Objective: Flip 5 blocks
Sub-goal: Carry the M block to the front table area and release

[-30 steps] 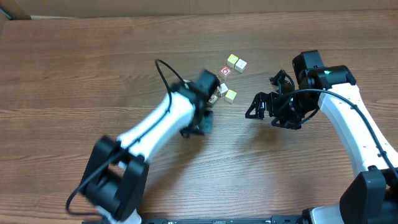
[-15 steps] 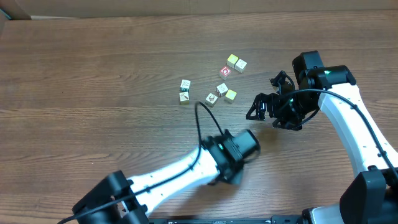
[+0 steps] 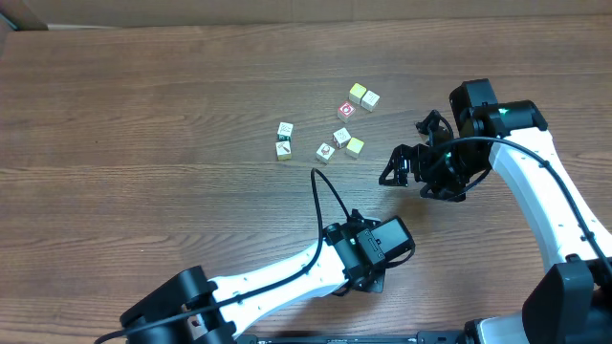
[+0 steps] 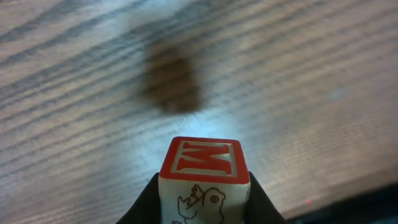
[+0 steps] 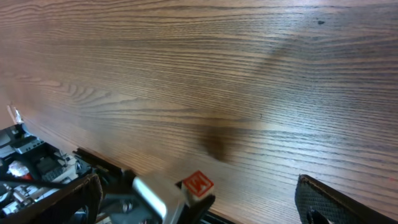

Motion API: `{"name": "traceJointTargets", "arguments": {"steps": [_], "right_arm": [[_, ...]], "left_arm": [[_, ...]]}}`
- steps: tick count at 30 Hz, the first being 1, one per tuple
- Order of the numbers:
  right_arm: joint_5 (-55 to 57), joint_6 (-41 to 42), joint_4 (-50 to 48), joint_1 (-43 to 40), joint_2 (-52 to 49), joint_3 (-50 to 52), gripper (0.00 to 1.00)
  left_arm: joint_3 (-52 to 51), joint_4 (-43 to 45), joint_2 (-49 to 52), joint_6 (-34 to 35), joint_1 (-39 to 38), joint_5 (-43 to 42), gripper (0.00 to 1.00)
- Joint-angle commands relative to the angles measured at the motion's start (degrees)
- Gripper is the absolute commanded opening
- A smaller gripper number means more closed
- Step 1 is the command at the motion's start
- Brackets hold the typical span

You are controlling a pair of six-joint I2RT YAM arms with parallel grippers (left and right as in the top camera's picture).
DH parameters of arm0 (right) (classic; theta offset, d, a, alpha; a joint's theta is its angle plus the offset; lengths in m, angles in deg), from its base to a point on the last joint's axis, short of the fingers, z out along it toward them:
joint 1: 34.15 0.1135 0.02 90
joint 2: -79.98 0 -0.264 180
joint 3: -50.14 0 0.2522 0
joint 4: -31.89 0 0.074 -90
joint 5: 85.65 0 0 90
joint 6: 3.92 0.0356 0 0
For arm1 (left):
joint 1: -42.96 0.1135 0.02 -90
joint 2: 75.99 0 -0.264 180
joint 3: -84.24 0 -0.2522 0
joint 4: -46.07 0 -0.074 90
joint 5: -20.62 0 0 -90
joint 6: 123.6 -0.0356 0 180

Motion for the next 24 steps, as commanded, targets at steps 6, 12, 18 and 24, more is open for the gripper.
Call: {"name": "traceJointTargets", "arguments": {"steps": [6, 12, 18, 24], "right_arm": [[0.7, -0.4, 0.0, 0.2, 0.9, -1.4, 1.0], [0.6, -0.4, 0.0, 0.2, 0.9, -1.4, 1.0], [0.7, -0.4, 0.0, 0.2, 0.9, -1.4, 1.0], [0.6, -0.4, 0.0, 0.2, 0.9, -1.4, 1.0]], "left_arm": [[-0.8, 2.0, 7.1, -2.3, 3.5, 1.1, 0.06], [-0.8, 2.9, 7.5, -3.4, 3.8, 0.7, 0.16], [-0.8, 3.0, 7.5, -3.6, 3.8, 0.4, 0.31], [-0.5, 3.2, 7.4, -4.1, 3.8, 0.4, 0.36]]}}
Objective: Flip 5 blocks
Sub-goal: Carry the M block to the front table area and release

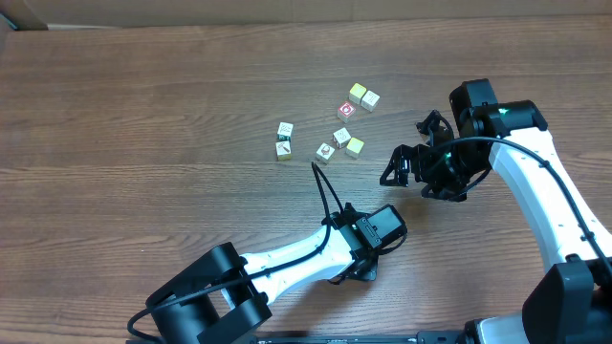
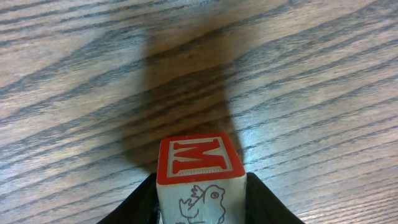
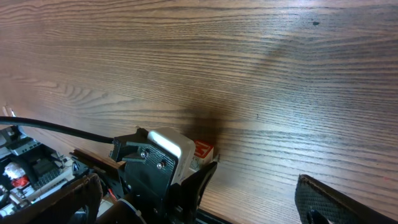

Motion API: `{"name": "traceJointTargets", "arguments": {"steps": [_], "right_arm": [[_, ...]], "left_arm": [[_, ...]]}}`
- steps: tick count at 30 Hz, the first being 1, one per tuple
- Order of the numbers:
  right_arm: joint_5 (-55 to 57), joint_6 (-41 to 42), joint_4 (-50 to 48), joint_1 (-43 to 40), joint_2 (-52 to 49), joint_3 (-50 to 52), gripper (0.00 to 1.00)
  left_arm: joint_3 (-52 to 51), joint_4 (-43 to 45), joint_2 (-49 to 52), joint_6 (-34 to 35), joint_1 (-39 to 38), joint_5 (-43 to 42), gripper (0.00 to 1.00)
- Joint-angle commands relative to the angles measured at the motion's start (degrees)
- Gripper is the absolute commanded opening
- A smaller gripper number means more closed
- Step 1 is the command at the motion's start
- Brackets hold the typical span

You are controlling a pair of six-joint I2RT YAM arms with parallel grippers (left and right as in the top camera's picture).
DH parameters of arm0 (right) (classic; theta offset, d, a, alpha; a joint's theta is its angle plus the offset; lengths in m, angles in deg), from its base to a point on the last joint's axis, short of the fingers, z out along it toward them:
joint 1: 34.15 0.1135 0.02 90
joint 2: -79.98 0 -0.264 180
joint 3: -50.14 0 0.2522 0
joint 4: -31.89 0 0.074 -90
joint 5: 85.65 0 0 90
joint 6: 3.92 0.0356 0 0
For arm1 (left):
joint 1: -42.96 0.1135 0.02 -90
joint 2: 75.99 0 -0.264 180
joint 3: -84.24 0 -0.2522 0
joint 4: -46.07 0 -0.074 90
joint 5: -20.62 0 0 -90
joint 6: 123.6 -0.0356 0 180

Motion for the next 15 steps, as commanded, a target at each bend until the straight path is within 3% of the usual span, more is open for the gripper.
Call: {"name": "traceJointTargets", "arguments": {"steps": [1, 10, 15], "right_arm": [[0.0, -0.4, 0.0, 0.2, 0.9, -1.4, 1.0], [0.0, -0.4, 0.0, 0.2, 0.9, -1.4, 1.0], [0.0, -0.4, -0.2, 0.2, 0.9, -1.4, 1.0]], "left_arm": [[0.1, 0.1, 0.9, -1.5, 0.3, -0.3, 0.37], [4.6, -5.4, -5.2, -3.3, 2.2, 6.3, 0.43], [4.9, -10.2, -11.3, -4.7, 7.4, 8.2, 0.5]]}}
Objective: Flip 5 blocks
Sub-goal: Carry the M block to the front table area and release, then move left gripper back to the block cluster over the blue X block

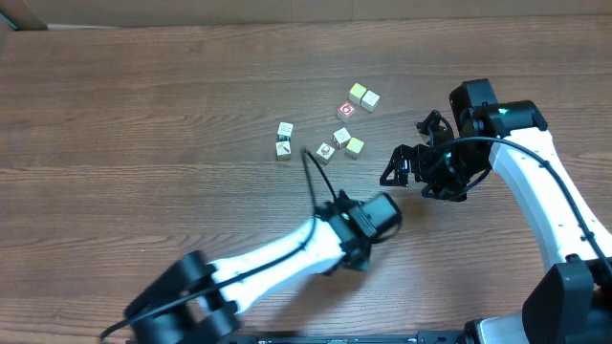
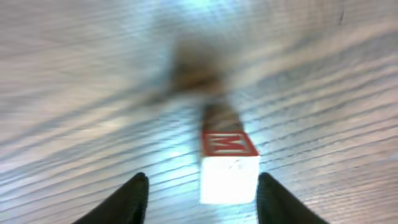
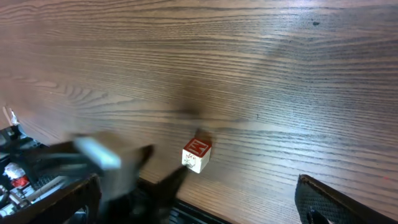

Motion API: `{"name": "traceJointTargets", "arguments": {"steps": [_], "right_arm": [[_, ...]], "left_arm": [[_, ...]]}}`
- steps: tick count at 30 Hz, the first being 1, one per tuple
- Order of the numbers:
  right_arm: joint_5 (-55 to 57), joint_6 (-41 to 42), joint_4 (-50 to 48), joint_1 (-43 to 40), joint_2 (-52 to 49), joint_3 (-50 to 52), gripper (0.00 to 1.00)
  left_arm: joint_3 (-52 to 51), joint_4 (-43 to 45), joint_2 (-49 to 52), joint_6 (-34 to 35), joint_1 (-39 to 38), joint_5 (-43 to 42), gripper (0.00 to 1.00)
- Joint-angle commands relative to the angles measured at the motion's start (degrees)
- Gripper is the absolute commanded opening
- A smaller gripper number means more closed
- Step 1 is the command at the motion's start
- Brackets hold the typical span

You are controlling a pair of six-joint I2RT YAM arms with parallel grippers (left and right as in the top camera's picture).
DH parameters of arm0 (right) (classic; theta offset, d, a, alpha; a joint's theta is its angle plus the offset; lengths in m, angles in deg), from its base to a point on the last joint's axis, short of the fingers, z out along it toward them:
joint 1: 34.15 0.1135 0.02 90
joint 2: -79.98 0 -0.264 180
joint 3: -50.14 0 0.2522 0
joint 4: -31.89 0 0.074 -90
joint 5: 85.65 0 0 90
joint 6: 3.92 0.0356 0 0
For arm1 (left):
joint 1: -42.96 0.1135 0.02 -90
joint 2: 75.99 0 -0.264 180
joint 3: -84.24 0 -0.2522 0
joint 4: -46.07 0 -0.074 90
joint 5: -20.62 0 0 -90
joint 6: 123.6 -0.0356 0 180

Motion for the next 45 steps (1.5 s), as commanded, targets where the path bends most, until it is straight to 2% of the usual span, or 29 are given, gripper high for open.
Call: {"name": "traceJointTargets", "arguments": {"steps": [1, 2, 3, 4, 6, 8, 10, 15, 21, 25, 29, 39, 45], "right_arm": [[0.0, -0.4, -0.3, 0.2, 0.9, -1.4, 1.0], [0.0, -0.4, -0.4, 0.2, 0.9, -1.4, 1.0], [0.0, -0.4, -0.6, 0.2, 0.9, -1.4, 1.0], [0.0, -0.4, -0.6, 0.2, 0.9, -1.4, 1.0], [0.0, -0.4, -0.6, 0.2, 0.9, -1.4, 1.0], [0.0, -0.4, -0.6, 0.2, 0.9, -1.4, 1.0], [0.0, -0.4, -0.6, 0.2, 0.9, -1.4, 1.0], [0.0, -0.4, -0.6, 0.2, 0.9, -1.4, 1.0], [0.0, -0.4, -0.6, 0.2, 0.9, -1.4, 1.0], [0.0, -0.4, -0.6, 0.2, 0.9, -1.4, 1.0], [0.0, -0.4, -0.6, 0.2, 0.9, -1.4, 1.0], [0.0, -0.4, -0.8, 0.2, 0.9, -1.4, 1.0], [0.0, -0.5, -1.0, 0.2, 0.9, -1.4, 1.0]], "left_arm": [[1.6, -1.8, -5.3, -3.2, 4.4, 3.3, 0.59], [1.6, -2.2, -6.0, -5.7, 5.9, 3.3, 0.63], [1.6, -2.4, -6.5, -9.5, 8.3, 3.2, 0.91], [1.6, -2.4, -6.5, -11.3, 9.6, 3.2, 1.0], [1.6, -2.4, -6.4, -13.6, 12.0, 3.3, 0.98], [1.6, -2.1, -6.4, -15.1, 14.2, 3.4, 0.86], [1.6, -1.7, -6.3, -15.1, 16.2, 4.0, 0.8], [1.5, -0.2, -6.1, -16.0, 21.9, 6.0, 0.9], [1.6, 9.9, -4.9, -30.2, 29.2, -2.0, 0.88], [1.6, 12.7, -0.9, -30.5, 32.2, -3.1, 0.87], [3.0, 14.3, 5.9, -30.9, 33.2, -4.0, 0.8], [18.3, 10.6, 18.9, -29.9, 33.0, -2.4, 0.73], [20.8, 8.2, 21.1, -28.0, 33.3, -0.2, 0.54]]}}
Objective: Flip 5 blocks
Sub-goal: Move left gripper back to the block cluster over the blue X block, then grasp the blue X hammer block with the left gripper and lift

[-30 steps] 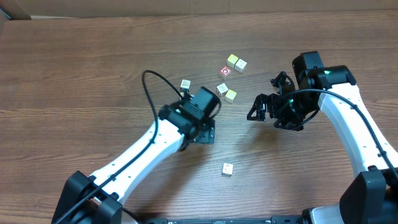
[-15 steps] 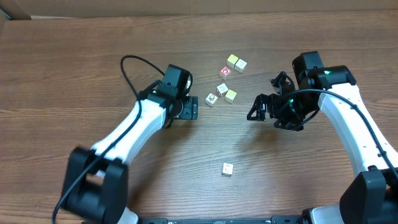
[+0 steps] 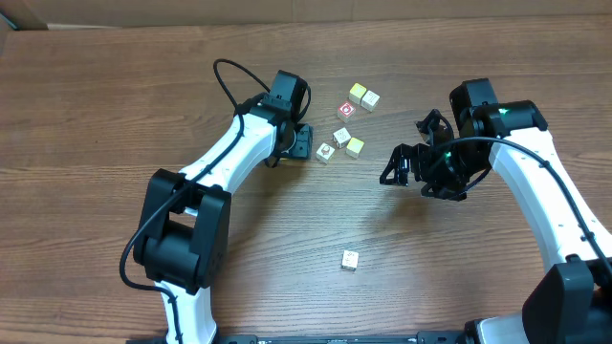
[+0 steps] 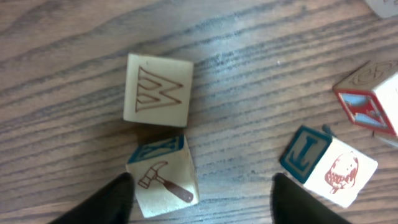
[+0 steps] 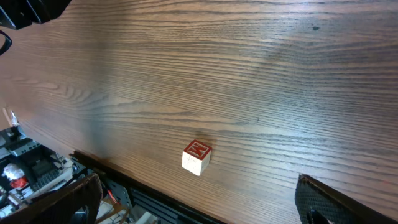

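Observation:
The red M block [image 3: 350,260] stands alone near the front edge, M face up, also in the right wrist view [image 5: 197,157]. My left gripper [image 4: 202,202] is open over the block cluster at the far middle. A hammer block [image 4: 165,177] lies between its fingers [image 4: 112,202], close to the left one. A W block [image 4: 157,89] sits just beyond it, and a J block [image 4: 328,163] lies to the right. In the overhead view the left gripper [image 3: 298,141] hides the hammer and W blocks. My right gripper [image 5: 193,208] hangs open and empty, well right of the cluster.
Other cluster blocks lie right of the left gripper: a red-faced block [image 3: 346,111], two pale yellow blocks [image 3: 356,92] at the back, and several more around [image 3: 341,136]. A red and blue block [image 4: 370,102] shows at the left wrist view's right edge.
My left gripper was open just above the M block near the front edge. Now it is open over the hammer block in the far cluster. The M block and right arm stayed put.
My left gripper first held the M block above the table near the front edge. Then it held the block low on the wood. Then it was open with the block standing free, M up. Now it is over the cluster.

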Motion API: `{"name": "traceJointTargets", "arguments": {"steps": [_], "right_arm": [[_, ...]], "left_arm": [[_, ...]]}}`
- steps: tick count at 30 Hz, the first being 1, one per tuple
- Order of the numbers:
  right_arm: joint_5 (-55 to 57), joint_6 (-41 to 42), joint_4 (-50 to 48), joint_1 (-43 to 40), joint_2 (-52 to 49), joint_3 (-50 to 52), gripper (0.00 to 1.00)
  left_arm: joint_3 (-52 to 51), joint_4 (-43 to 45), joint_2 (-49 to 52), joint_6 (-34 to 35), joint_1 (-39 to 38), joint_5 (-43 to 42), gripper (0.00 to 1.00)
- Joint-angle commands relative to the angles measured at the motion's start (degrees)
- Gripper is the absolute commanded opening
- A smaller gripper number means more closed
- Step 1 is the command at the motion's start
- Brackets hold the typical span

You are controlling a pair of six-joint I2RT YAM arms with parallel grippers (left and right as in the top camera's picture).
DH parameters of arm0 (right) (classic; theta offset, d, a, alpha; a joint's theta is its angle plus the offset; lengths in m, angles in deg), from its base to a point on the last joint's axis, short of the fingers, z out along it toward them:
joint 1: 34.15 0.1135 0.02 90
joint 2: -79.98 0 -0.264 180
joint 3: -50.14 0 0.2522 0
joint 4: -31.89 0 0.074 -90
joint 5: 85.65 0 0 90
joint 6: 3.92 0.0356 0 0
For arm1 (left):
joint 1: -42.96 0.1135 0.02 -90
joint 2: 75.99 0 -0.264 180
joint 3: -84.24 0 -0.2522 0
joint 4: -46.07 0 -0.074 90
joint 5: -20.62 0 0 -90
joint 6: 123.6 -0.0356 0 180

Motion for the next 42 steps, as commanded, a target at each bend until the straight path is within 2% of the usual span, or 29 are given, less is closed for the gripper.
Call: {"name": "traceJointTargets", "arguments": {"steps": [1, 8, 12, 26, 30, 38, 42], "right_arm": [[0.0, -0.4, -0.5, 0.2, 0.9, -1.4, 1.0], [0.0, -0.4, -0.4, 0.2, 0.9, -1.4, 1.0], [0.0, -0.4, -0.4, 0.2, 0.9, -1.4, 1.0], [0.0, -0.4, 0.5, 0.2, 0.9, -1.4, 1.0], [0.0, -0.5, 0.9, 0.2, 0.9, -1.4, 1.0], [0.0, -0.5, 1.3, 0.2, 0.9, -1.4, 1.0], [0.0, -0.5, 1.3, 0.2, 0.9, -1.4, 1.0]], "left_arm": [[1.2, -1.5, 2.0, 2.6, 0.1, 2.9, 0.54], [1.2, -3.8, 2.0, 7.6, 0.4, 6.8, 0.58], [1.2, -3.7, 2.0, 8.4, 0.5, 6.7, 0.57], [1.2, -3.1, 2.4, 10.6, 0.5, 5.8, 0.41], [1.2, -3.2, 3.8, 11.0, 0.5, 5.4, 0.27], [1.9, -2.8, 5.3, 11.8, 0.5, 5.2, 0.23], [5.3, -6.4, 5.2, 11.5, 0.5, 5.2, 0.15]]}}
